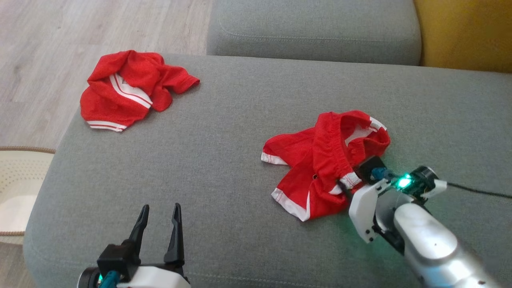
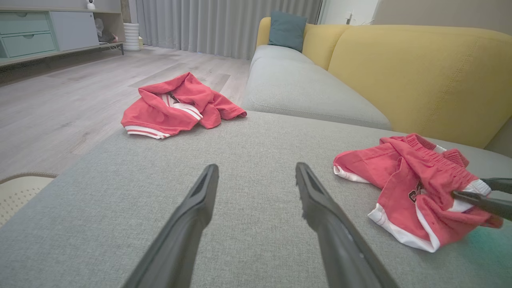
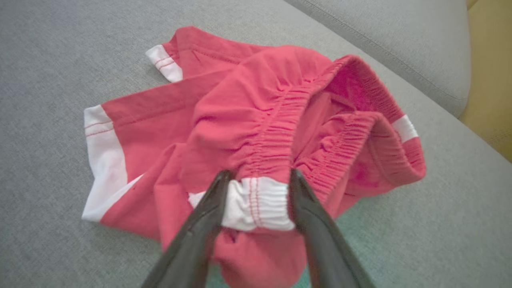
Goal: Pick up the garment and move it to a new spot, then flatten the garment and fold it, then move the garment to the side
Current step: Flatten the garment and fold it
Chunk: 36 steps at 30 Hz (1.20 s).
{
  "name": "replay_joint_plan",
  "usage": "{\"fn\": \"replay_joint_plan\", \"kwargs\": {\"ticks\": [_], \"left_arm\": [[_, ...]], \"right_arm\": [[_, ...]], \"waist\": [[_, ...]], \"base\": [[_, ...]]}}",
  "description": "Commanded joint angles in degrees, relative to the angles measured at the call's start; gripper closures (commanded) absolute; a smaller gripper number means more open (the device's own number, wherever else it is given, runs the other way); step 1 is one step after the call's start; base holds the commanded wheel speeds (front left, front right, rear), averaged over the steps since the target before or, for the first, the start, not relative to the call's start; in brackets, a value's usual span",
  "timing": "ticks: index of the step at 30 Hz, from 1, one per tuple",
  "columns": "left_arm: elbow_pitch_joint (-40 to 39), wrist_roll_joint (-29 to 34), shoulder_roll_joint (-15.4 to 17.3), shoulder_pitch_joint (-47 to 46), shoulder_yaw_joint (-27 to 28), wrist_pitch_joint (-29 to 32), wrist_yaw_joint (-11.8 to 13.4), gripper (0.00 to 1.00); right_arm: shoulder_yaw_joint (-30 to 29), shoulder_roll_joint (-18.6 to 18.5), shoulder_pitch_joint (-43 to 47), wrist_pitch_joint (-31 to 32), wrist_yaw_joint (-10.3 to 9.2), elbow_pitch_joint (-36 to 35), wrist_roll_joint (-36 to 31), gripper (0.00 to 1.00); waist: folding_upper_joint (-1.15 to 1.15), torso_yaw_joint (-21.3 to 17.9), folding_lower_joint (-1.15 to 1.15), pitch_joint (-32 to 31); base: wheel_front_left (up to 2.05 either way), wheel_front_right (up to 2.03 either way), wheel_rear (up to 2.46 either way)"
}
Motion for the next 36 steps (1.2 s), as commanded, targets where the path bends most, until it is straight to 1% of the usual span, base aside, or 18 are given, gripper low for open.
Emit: {"fn": "replay_joint_plan", "kwargs": {"ticks": [1,5,8,13,17,19,21,25,31,32,33,34,35,36], "left_arm": [[-2.1,-0.5,-0.4,-1.5,1.6,-0.7,0.4,0.00],[-2.1,-0.6,-0.4,-1.6,1.7,-0.7,0.5,0.00],[-2.2,-0.6,-0.4,-1.7,1.9,-0.7,0.5,0.00],[-2.2,-0.6,-0.4,-1.9,2.0,-0.7,0.4,0.00],[-2.3,-0.5,-0.4,-2.1,1.9,-0.7,0.3,0.00],[-2.3,-0.5,-0.4,-2.3,1.9,-0.7,0.3,0.00],[-2.4,-0.4,-0.4,-2.5,1.9,-0.7,0.3,0.00],[-2.4,-0.3,-0.4,-2.9,2.1,-0.7,0.3,0.00],[-2.3,-0.3,-0.4,-3.6,2.0,-0.7,0.2,0.00],[-2.3,-0.3,-0.4,-3.7,2.0,-0.7,0.1,0.00],[-2.2,-0.3,-0.4,-3.8,1.8,-0.7,0.0,0.00],[-2.2,-0.3,-0.4,-4.0,1.7,-0.7,0.0,0.00],[-2.1,-0.3,-0.4,-4.1,1.6,-0.7,-0.1,0.00],[-2.1,-0.2,-0.4,-4.1,1.5,-0.7,0.0,0.00]], "right_arm": [[1.2,-0.9,-3.2,0.0,0.43,-2.4,1.3,1.00],[1.9,-2.1,-4.3,-0.5,0.43,-4.4,3.2,1.00],[0.0,-2.9,-5.5,-2.1,0.43,-6.8,4.3,1.00],[-7.9,-4.1,-5.5,-3.5,0.43,-9.9,4.8,1.00],[-15.7,-5.8,-2.9,-2.9,0.43,-10.5,4.0,1.00],[-19.0,-6.1,-0.8,-2.6,0.43,-10.6,3.3,1.00],[-21.6,-5.8,1.8,-2.4,0.43,-10.8,2.8,1.00],[-26.2,-3.7,7.3,-2.0,0.43,-11.1,2.0,1.00],[-30.8,-0.3,12.1,-2.1,0.43,-11.6,-0.8,1.00],[-31.5,0.1,12.3,-2.3,0.43,-11.7,-1.3,0.96],[-32.3,0.5,12.6,-2.5,0.43,-11.9,-1.9,0.83],[-33.0,0.9,12.7,-2.7,0.43,-12.1,-2.4,0.73],[-33.9,1.2,13.0,-3.1,0.43,-12.5,-2.8,0.60],[-34.6,1.5,13.2,-3.5,0.43,-12.8,-3.3,0.41]], "waist": [[0.00,-0.2,0.00,0.2],[0.00,-0.8,0.00,0.4],[0.00,-1.6,0.00,0.6],[0.00,-2.7,0.00,0.8],[0.00,-3.2,0.00,1.3],[0.00,-3.4,0.00,1.7],[0.00,-3.5,0.00,2.0],[0.00,-3.9,0.00,2.7],[0.00,-5.1,0.00,3.6],[0.00,-5.3,0.00,3.6],[0.00,-5.5,0.00,3.7],[0.00,-5.7,0.00,3.7],[0.00,-5.8,0.00,3.8],[0.00,-6.0,0.00,3.8]], "base": [[0.00,0.00,0.00],[0.00,0.00,0.00],[0.00,0.00,0.00],[0.00,0.00,0.00],[0.00,0.00,0.00],[0.00,0.00,0.00],[0.00,0.00,0.00],[0.00,0.00,0.00],[0.00,0.00,0.00],[0.00,0.00,0.00],[0.00,0.00,0.00],[0.00,0.00,0.00],[0.00,0.00,0.00],[0.00,0.00,0.00]]}}
